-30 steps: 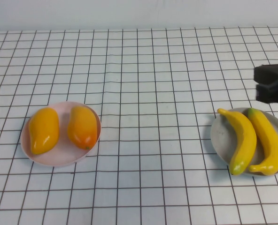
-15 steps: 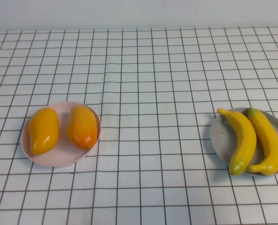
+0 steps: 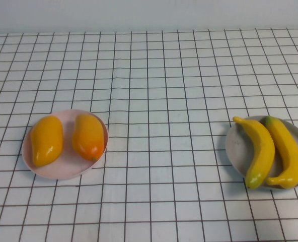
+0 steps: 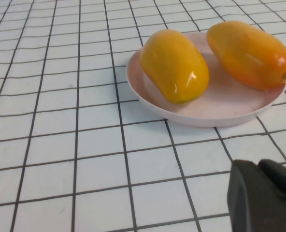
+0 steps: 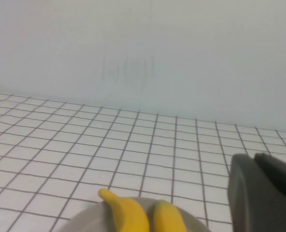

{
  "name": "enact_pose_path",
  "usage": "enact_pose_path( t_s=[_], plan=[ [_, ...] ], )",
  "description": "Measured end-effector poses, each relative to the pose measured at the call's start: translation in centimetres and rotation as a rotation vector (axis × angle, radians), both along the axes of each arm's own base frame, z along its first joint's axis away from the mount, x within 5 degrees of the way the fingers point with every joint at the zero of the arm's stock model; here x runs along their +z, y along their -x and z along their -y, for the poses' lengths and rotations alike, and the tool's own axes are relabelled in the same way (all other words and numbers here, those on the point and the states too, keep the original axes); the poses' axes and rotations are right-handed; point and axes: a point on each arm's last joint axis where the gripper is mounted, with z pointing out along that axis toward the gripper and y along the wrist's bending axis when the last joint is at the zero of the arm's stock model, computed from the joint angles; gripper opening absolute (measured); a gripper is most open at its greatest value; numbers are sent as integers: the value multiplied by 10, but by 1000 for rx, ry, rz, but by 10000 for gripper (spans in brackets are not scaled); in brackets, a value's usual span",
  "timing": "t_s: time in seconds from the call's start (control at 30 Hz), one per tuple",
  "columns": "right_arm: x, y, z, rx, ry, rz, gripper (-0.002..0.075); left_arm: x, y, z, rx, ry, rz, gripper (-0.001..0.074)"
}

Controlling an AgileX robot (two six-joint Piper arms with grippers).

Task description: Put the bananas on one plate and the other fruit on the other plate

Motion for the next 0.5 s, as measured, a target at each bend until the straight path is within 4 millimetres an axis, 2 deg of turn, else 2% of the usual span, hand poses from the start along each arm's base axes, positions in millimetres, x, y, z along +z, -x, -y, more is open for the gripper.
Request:
enact_pose_path(
  t_s=[0.07, 0.5],
  plan=[
    [-5, 6, 5, -26, -15, 5, -15, 0, 0, 0, 0, 0, 0, -4],
    [-5, 43, 25, -131, -74, 19, -15, 0, 0, 0, 0, 0, 0, -4]
  ],
)
